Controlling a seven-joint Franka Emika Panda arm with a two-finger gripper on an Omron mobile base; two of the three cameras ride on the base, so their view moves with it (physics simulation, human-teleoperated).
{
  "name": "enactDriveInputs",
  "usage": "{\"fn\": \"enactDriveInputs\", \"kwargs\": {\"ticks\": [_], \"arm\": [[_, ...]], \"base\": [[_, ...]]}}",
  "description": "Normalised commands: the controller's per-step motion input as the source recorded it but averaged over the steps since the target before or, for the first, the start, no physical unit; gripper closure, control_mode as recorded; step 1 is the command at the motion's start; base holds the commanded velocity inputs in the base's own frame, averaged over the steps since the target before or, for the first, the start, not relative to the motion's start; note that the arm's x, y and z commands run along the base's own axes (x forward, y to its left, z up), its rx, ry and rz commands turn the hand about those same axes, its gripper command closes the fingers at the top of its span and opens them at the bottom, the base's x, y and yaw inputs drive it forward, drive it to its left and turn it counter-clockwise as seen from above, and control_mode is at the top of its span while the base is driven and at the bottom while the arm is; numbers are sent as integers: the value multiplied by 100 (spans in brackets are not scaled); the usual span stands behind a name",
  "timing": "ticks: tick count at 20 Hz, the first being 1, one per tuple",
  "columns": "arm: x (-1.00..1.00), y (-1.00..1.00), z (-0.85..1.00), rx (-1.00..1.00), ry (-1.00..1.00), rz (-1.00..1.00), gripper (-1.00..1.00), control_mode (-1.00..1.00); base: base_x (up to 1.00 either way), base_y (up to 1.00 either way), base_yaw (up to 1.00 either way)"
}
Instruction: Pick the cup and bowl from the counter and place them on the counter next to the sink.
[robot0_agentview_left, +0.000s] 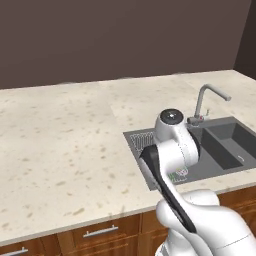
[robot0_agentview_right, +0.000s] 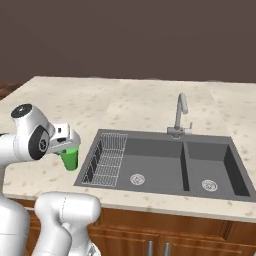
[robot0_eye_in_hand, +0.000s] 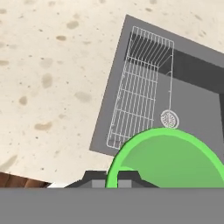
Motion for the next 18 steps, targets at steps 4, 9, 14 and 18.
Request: {"fn": "enactDriveInputs", "kwargs": {"ticks": [4, 9, 14, 18], "arm": [[18, 43, 1, -2, 1, 5, 100, -100], [4, 53, 2, 0, 16, 1, 100, -100], [10, 49, -3, 0, 17, 6, 100, -100], [13, 30, -38, 0, 1, 8, 100, -100]], "base": [[0, 0, 0], [0, 0, 0], [0, 0, 0], [0, 0, 0]]}}
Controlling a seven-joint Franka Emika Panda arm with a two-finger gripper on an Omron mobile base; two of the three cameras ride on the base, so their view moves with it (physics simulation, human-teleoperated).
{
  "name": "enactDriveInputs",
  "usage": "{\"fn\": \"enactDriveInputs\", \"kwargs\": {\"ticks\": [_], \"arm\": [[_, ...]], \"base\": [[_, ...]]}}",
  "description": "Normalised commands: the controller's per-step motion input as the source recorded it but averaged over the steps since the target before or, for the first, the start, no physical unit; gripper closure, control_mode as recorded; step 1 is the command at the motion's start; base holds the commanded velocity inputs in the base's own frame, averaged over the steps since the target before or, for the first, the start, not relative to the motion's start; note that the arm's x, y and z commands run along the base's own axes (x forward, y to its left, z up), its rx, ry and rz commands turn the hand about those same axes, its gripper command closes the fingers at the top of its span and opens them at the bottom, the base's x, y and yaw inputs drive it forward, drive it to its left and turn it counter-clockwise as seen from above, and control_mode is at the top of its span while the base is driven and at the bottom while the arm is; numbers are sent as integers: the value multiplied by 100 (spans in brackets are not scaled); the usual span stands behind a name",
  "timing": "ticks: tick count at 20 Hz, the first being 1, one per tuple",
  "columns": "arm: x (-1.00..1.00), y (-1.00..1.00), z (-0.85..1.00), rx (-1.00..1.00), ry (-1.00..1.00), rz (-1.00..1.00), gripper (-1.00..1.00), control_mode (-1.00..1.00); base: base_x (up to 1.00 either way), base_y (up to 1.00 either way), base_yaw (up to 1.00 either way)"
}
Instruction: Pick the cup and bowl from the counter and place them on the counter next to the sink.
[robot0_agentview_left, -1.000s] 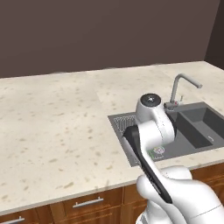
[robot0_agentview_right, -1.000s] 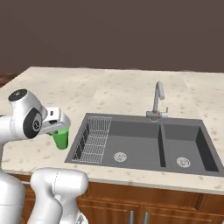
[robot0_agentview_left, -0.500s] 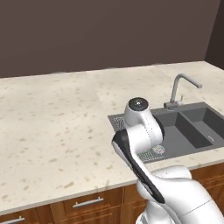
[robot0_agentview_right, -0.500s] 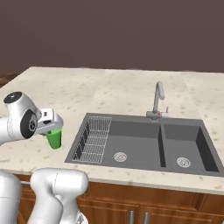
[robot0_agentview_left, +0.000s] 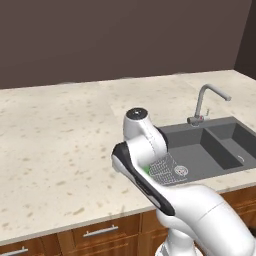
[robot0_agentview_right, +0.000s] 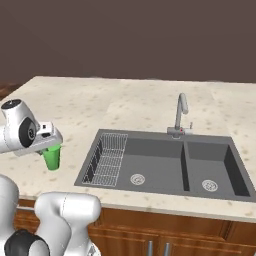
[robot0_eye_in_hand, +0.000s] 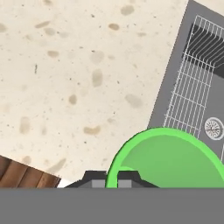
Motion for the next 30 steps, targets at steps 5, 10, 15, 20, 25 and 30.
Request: {"fn": "enactDriveInputs", "kwargs": {"ticks": [5, 10, 15, 20, 25, 30], "arm": [[6, 25, -58, 0, -10, 6, 100, -100], [2, 4, -20, 3, -15, 5, 100, -100], [0, -4, 0, 13, -4, 4, 100, -100], [1, -12, -10, 8, 0, 1, 100, -100], [2, -8, -16, 0, 0, 0, 100, -100], [0, 0, -39, 0, 0, 0, 100, -100]], "base": [[0, 0, 0], [0, 0, 0], [0, 0, 0], [0, 0, 0], [0, 0, 0], [0, 0, 0]]}}
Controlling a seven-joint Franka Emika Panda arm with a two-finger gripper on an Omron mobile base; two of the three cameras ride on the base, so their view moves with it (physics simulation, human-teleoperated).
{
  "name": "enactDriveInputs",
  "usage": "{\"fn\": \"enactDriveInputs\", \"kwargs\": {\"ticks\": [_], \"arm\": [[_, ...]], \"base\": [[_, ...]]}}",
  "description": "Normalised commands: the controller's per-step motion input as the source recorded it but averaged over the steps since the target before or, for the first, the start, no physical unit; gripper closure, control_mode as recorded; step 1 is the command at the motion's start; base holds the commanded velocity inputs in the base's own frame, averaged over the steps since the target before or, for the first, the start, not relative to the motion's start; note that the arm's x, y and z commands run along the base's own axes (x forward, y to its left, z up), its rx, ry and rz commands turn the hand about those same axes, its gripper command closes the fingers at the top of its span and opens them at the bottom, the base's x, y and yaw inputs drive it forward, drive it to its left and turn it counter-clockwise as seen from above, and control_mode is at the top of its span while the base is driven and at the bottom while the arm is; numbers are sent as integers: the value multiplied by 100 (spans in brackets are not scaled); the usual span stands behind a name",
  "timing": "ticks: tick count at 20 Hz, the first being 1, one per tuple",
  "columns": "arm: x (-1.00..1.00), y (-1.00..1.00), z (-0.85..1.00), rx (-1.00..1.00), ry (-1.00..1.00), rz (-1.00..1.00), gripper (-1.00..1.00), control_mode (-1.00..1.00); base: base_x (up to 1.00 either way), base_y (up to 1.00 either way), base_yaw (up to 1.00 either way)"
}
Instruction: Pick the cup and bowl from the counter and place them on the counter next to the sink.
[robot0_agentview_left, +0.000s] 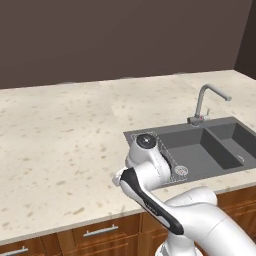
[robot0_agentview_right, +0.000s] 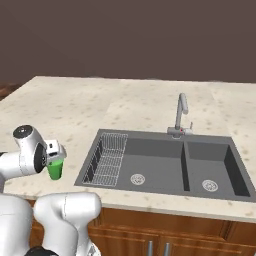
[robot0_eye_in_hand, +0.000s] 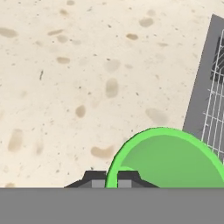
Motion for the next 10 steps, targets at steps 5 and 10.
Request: {"fn": "enactDriveInputs", "kwargs": {"ticks": [5, 10], "arm": [[0, 0, -36, 0, 0, 0, 100, -100], [0, 0, -27, 0, 0, 0, 100, -100]], "base": [[0, 0, 0], [0, 0, 0]]}}
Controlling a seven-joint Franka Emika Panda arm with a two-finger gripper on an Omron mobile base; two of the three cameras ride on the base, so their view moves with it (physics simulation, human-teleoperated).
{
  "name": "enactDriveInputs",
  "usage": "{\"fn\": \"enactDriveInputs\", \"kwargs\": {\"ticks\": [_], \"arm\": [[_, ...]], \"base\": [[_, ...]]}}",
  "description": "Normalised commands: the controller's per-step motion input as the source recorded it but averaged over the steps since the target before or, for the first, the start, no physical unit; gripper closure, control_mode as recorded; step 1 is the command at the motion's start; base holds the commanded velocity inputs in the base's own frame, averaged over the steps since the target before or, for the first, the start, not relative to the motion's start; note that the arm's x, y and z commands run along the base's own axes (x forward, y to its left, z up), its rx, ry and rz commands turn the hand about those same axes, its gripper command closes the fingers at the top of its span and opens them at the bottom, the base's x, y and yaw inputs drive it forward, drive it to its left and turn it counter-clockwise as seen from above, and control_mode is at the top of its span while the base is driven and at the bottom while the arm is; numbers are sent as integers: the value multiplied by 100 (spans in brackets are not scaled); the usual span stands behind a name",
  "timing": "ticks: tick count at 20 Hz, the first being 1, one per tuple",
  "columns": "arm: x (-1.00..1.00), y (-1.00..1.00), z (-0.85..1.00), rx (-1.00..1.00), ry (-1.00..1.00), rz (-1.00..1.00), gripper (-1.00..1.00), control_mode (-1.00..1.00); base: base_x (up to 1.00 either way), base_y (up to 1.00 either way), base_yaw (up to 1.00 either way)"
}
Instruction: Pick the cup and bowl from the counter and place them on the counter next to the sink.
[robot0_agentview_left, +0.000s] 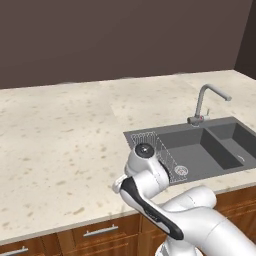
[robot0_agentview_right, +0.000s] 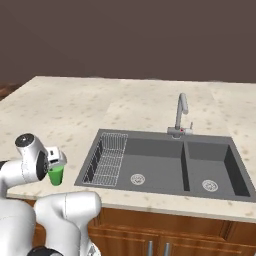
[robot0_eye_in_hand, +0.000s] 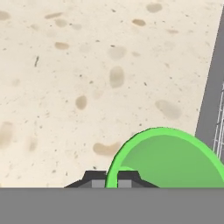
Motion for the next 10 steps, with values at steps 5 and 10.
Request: {"fn": "enactDriveInputs", "kwargs": {"ticks": [5, 10], "arm": [[0, 0, -25, 0, 0, 0, 100, -100], [0, 0, -1, 0, 0, 0, 100, -100]], "base": [[0, 0, 0], [0, 0, 0]]}}
